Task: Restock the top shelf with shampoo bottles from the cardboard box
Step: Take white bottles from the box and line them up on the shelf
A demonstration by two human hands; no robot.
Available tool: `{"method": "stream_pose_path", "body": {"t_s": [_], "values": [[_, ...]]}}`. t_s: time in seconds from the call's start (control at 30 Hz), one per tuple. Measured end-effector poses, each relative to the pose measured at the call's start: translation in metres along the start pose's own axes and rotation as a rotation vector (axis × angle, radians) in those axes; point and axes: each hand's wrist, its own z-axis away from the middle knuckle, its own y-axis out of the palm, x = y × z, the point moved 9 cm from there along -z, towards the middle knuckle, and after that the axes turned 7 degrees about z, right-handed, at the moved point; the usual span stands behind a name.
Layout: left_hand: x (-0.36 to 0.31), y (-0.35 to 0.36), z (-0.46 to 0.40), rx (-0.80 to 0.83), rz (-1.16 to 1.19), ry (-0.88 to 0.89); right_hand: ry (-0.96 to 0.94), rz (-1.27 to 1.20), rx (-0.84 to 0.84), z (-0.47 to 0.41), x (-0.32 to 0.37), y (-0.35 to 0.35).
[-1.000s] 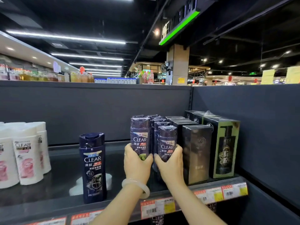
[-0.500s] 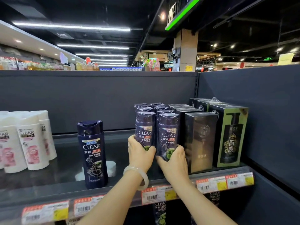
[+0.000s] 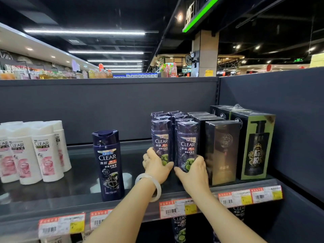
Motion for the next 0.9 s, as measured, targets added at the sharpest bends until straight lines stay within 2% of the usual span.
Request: {"method": "stream_pose_path", "body": {"t_s": [0.1, 0.33, 0.9], "values": [[0.011, 0.0, 0.005, 0.014, -0.156, -0.046, -0.006, -0.003, -0.003, 0.001, 0.0, 0.0], [0.018, -0.002, 0.004, -0.015, -0.003, -0.067, -0.023, -0.015, -0.007, 0.002, 0.001, -0.001], [0.015, 0.001, 0.002, -0.056, -0.015, -0.076, -0.069, 0.051, 0.017, 0.003, 0.001, 0.002]]}}
